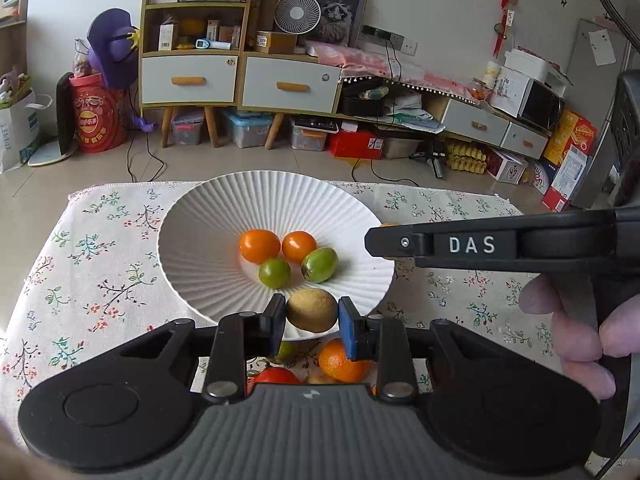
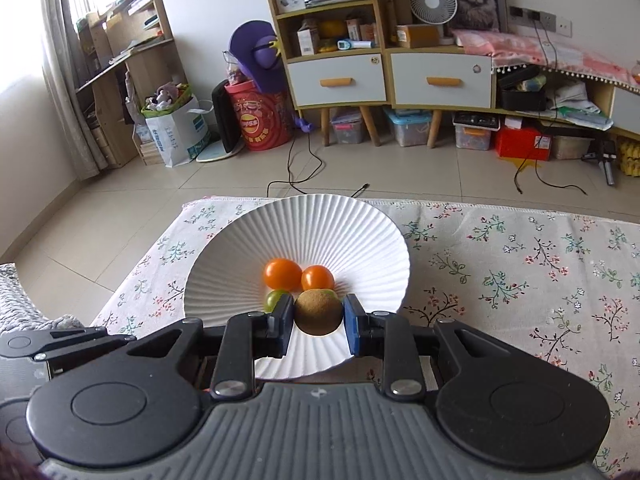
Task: Organize fruits
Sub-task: 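Carry both tan fruits over the white bowl with the left and right tools, then open the right tool into the bowl while the left tool releases its tan fruit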
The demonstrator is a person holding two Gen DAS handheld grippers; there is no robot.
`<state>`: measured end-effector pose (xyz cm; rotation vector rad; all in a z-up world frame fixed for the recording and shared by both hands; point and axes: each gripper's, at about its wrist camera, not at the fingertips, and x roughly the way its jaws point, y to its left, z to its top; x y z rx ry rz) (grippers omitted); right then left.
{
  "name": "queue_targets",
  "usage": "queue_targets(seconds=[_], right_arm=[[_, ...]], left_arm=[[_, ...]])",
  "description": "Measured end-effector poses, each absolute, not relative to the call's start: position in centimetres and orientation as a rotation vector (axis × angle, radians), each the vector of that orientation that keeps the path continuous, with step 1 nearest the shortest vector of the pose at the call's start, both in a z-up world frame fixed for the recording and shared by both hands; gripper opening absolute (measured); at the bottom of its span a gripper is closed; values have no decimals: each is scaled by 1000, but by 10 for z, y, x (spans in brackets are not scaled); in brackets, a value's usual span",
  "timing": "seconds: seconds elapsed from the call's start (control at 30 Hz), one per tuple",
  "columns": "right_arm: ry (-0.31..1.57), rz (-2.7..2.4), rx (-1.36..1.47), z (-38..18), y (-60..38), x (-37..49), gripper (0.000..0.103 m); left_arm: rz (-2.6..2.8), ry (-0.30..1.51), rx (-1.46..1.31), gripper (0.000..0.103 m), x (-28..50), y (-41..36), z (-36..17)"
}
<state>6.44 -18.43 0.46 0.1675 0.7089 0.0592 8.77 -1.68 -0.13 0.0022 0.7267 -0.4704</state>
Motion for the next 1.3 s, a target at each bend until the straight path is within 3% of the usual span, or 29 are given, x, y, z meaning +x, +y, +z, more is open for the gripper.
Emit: queue_targets(seconds=[0.47,1.3], right_arm=[[750,39,220,-13,-202,107,24],[745,136,268,-32,-197,142,27]], left_arm=[[-436,802,-47,19,119,-29,-25],[-390,745,-83,20,128,-29,-29]])
